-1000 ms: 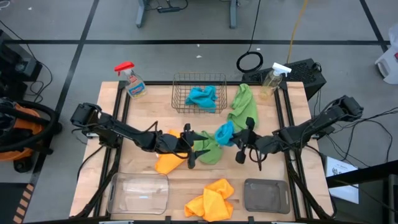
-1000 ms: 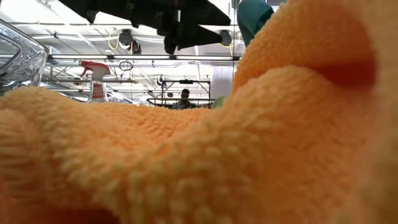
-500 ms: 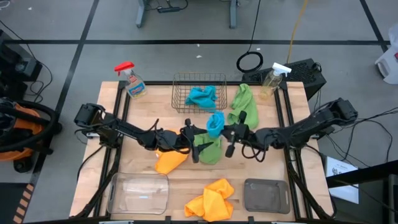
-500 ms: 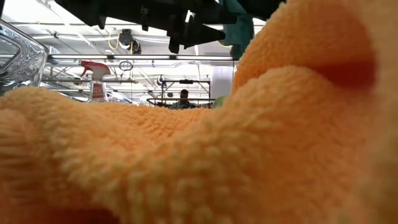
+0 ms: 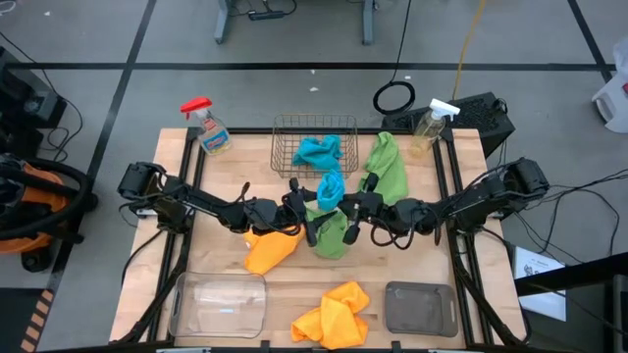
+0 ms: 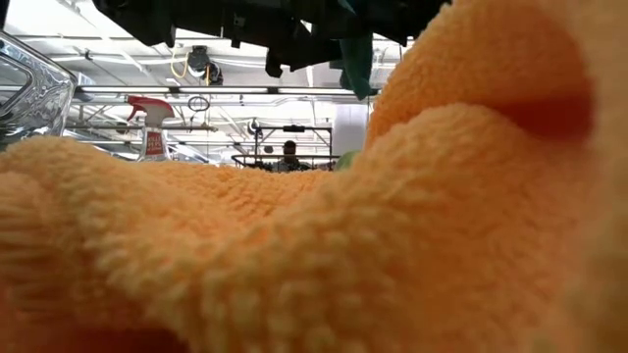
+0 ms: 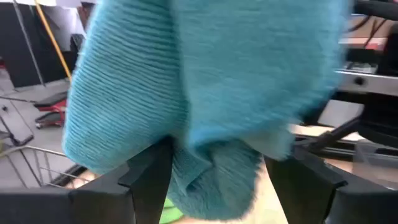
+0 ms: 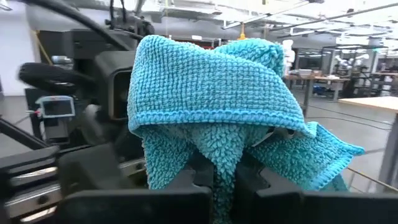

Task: Sort microfiber towel by color & place in baskets
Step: Put the blue microfiber cloth into the wire basket

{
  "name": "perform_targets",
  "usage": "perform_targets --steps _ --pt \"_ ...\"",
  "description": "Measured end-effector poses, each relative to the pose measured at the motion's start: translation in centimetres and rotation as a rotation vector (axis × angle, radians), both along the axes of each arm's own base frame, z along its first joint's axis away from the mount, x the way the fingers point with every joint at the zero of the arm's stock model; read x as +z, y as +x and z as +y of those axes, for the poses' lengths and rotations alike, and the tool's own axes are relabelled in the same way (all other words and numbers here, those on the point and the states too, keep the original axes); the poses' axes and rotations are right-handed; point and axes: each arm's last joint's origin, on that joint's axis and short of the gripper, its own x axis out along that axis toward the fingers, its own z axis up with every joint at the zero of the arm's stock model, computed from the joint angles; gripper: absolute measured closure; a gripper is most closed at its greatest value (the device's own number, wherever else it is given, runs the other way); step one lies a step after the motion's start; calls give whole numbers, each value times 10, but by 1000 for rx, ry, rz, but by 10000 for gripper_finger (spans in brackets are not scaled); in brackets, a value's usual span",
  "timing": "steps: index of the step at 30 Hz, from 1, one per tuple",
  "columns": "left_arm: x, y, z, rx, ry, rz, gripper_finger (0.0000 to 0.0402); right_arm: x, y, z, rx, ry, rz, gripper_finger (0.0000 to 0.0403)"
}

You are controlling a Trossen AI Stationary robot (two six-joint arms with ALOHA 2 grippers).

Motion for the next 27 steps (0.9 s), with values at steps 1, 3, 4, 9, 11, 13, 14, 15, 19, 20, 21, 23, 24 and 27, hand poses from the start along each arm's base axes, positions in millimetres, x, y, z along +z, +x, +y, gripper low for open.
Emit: perform_targets --steps 1,3,4,9,11,13,14,15,19,20,21,23,24,27 --pt "0 0 2 4 4 -2 146 0 0 0 12 -2 -2 394" --pt "0 1 4 10 10 1 146 0 1 -1 15 -1 -5 394" --pt "0 1 5 12 11 5 147 0 1 -1 15 0 -6 394" --pt "0 1 8 17 29 12 179 1 1 -1 34 -2 -13 394" --pt "0 1 7 14 45 17 205 1 1 -1 35 -3 -12 394" --pt "0 1 7 13 52 20 236 1 1 -1 35 -2 -13 394" --pt "-1 1 7 12 53 24 255 1 1 -1 35 -3 -13 394" --pt "-1 1 7 14 54 31 273 1 1 -1 35 -3 -12 394" --pt "-3 -1 9 81 53 63 353 -1 1 -1 30 -2 8 393" --pt "-3 -1 10 86 54 68 372 -3 1 -1 30 4 23 391" --pt "-2 -1 10 87 55 71 385 -3 1 -2 27 14 36 387" --pt "-2 -2 11 89 56 81 391 -3 -1 -5 24 41 58 370" --pt "-1 -2 12 91 57 83 388 -2 -2 -7 22 56 66 357" --pt "0 -3 17 108 62 82 386 -1 -6 -10 15 68 110 311"
